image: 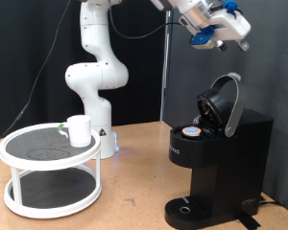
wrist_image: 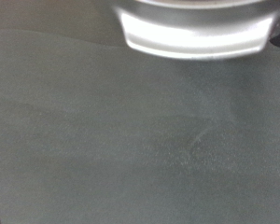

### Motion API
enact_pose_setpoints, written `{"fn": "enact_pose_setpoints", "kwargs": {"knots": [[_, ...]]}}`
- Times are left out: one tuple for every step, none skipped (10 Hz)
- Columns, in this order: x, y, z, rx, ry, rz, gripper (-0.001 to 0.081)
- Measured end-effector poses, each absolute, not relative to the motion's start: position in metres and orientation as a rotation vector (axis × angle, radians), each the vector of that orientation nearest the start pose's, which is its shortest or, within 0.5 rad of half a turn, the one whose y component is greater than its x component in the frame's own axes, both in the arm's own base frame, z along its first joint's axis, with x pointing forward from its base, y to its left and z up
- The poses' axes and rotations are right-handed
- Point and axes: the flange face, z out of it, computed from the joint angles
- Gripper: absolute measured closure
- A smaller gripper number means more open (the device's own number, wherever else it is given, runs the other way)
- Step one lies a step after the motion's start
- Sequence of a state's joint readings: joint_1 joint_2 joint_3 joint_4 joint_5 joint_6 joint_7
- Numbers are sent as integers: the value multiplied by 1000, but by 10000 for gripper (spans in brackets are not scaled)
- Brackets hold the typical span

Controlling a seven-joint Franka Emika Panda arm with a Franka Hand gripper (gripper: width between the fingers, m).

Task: Make a cup of coffee with the keurig machine

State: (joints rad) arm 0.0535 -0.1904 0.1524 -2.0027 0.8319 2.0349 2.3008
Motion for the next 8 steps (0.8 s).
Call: {"fn": "enact_pose_setpoints", "kwargs": {"knots": [[508,161,575,-939,2401,860,72],[509,167,572,-948,2407,848,72],[510,171,569,-955,2412,832,72],[511,175,565,-965,2417,819,72],[512,178,561,-975,2424,810,72],[513,180,557,-984,2431,806,72],[514,182,553,-986,2436,808,72],[515,183,550,-986,2440,810,72]]}}
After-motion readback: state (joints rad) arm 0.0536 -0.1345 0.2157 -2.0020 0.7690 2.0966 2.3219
